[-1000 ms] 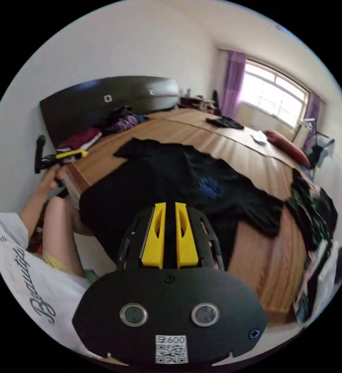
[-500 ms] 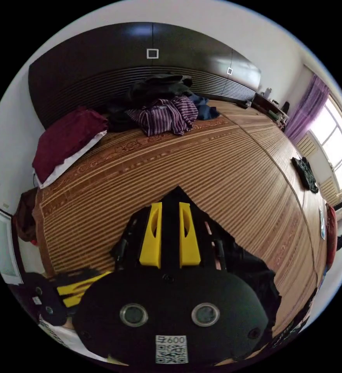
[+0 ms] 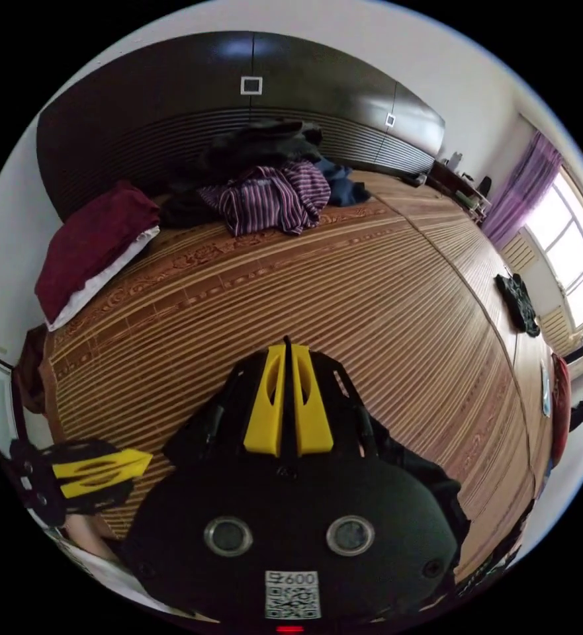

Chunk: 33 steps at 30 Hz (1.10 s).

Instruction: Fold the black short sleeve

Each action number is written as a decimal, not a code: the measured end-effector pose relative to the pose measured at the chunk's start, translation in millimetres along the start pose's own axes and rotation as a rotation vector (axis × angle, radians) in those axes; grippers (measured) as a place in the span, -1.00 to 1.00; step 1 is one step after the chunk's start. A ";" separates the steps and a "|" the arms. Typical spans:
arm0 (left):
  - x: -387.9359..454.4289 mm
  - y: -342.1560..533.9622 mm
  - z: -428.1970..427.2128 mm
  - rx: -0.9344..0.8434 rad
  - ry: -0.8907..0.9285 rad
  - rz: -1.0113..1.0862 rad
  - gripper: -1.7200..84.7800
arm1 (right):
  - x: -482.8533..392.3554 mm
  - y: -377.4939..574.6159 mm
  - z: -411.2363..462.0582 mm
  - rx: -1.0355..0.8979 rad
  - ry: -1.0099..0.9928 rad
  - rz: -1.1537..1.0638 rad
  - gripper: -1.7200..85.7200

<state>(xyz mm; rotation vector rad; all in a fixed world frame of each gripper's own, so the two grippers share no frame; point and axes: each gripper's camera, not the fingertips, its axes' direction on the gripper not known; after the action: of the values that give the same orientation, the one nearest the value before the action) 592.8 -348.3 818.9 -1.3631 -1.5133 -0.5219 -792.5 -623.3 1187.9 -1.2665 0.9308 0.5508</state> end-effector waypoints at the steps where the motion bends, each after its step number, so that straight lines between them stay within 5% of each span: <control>1: 1.6 1.0 -2.0 0.013 0.012 -0.007 -0.93 | 6.9 12.8 -21.9 0.037 -0.004 -0.013 -0.98; 11: 24.9 16.3 -29.5 0.211 0.075 -0.066 -0.77 | 95.6 214.6 -199.3 0.368 0.055 -0.004 -0.98; 17: 47.3 15.0 -26.5 0.203 0.073 -0.016 -0.76 | 144.3 302.4 -197.9 0.345 0.092 0.119 -0.98; 25: 81.2 6.6 -13.4 0.170 0.127 0.067 -0.76 | 182.7 334.3 -143.4 0.139 0.203 0.296 -0.98; 29: 91.3 2.6 -8.3 0.140 0.159 0.105 -0.76 | 191.5 326.4 -161.7 0.231 0.356 0.361 -0.95; 33: 93.5 -1.7 -5.5 0.118 0.175 0.127 -0.76 | 216.7 289.5 -161.6 0.233 0.306 0.362 -0.84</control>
<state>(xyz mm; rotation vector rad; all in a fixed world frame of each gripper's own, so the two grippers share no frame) 605.1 -307.5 902.3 -1.2786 -1.2865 -0.4524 -951.3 -736.2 843.0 -0.9901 1.4557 0.5172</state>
